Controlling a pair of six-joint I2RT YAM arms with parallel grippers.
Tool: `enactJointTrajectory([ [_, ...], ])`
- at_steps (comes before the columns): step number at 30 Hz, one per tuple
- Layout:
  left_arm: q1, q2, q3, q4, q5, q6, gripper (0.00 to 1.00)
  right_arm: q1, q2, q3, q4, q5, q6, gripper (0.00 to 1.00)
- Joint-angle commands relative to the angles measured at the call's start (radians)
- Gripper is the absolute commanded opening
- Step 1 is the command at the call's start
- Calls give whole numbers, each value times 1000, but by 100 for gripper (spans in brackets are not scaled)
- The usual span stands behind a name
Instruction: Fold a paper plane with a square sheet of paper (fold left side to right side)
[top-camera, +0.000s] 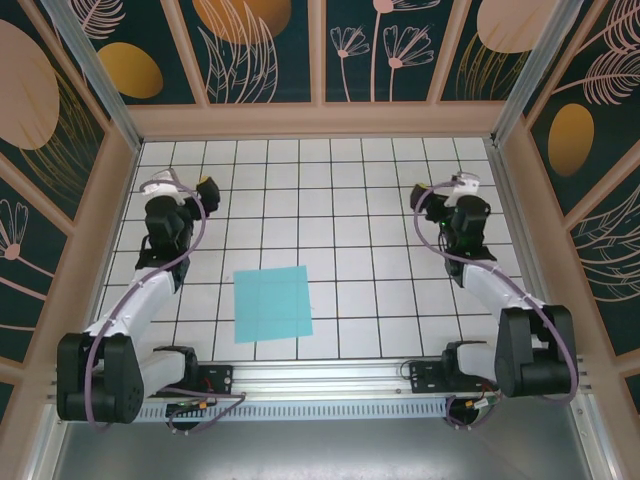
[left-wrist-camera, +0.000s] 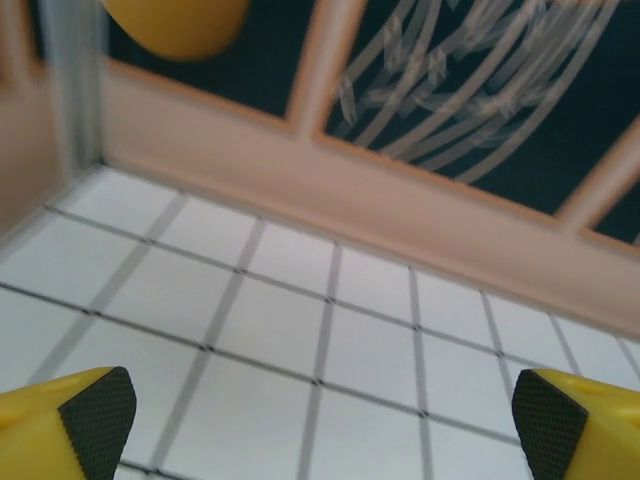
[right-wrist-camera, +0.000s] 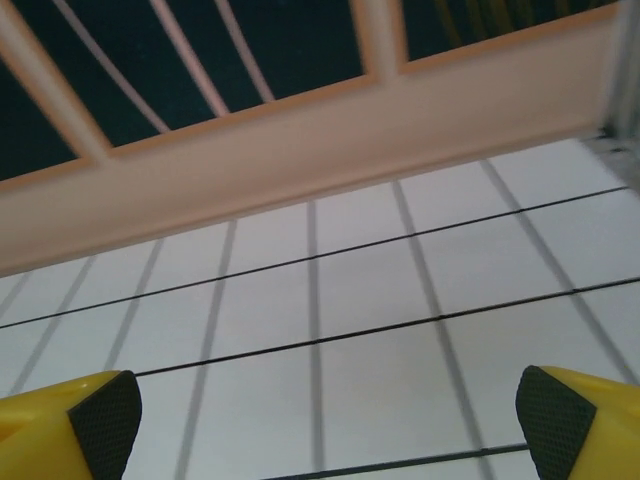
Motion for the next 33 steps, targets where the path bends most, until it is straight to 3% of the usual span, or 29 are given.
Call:
enactJointTrajectory([
  [1, -81, -29, 20, -380, 112, -145, 99, 135, 26, 99, -337, 33, 126, 99],
  [8, -217, -25, -37, -569, 276, -290, 98, 438, 251, 322, -543, 116, 301, 99],
  [14, -414, 20, -41, -743, 249, -364, 93, 635, 420, 461, -649, 148, 386, 99],
  [19, -509, 13, -73, -816, 185, -421, 91, 725, 512, 512, -688, 126, 414, 98],
  [25, -591, 39, -102, -798, 216, -465, 89, 802, 592, 583, -742, 141, 415, 97],
  [33, -622, 55, -139, -809, 188, -479, 90, 868, 687, 675, -792, 126, 408, 94],
])
